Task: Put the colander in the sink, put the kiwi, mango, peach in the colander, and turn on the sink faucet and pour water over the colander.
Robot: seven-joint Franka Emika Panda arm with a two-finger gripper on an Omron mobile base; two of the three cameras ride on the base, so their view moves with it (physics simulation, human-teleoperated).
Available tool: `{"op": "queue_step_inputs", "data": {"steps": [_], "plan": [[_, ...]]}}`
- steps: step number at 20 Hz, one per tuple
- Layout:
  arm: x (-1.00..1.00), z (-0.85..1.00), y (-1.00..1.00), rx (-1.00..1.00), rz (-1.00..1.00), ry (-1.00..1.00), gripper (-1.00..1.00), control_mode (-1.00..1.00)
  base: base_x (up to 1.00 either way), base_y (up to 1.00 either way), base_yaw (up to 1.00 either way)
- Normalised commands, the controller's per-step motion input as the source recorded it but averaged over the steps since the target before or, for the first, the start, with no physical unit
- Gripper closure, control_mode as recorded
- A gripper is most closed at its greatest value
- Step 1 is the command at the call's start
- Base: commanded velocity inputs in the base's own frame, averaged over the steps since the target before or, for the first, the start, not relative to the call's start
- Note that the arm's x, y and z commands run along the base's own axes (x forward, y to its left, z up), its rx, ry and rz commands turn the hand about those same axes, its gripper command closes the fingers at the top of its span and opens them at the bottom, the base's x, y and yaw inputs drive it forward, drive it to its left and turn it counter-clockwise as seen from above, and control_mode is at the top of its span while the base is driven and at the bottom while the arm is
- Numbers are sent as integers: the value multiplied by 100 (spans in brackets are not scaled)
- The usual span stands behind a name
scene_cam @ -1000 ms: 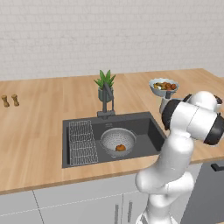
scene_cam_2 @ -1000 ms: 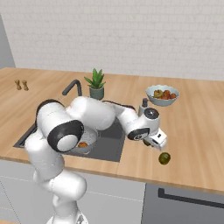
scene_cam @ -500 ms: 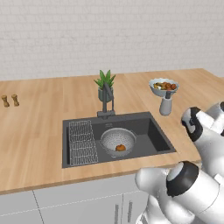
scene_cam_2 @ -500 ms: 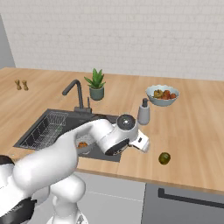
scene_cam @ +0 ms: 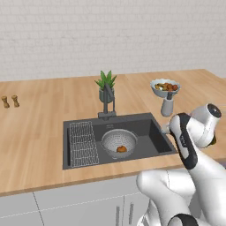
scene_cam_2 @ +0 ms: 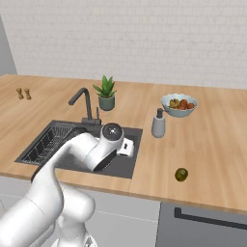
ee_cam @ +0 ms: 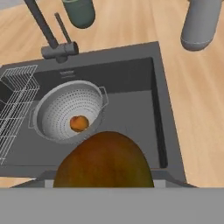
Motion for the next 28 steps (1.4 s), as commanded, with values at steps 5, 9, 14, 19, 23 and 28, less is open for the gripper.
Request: {"op": "queue_step_inputs", "data": {"steps": [5,9,14,19,23,28], "plan": [[37,0,82,0,34,4,100,-100,0,0,0],[78,-1,61,0,24,4,100,-100,0,0,0],[88,-20,26,0,14,0,100,-100,0,0,0],[92,-42,34,0,10,0,100,-100,0,0,0],[51,-58,36,0,10,0,100,-100,0,0,0],[5,-60,32,-1,6,0,100,-100,0,0,0]]}}
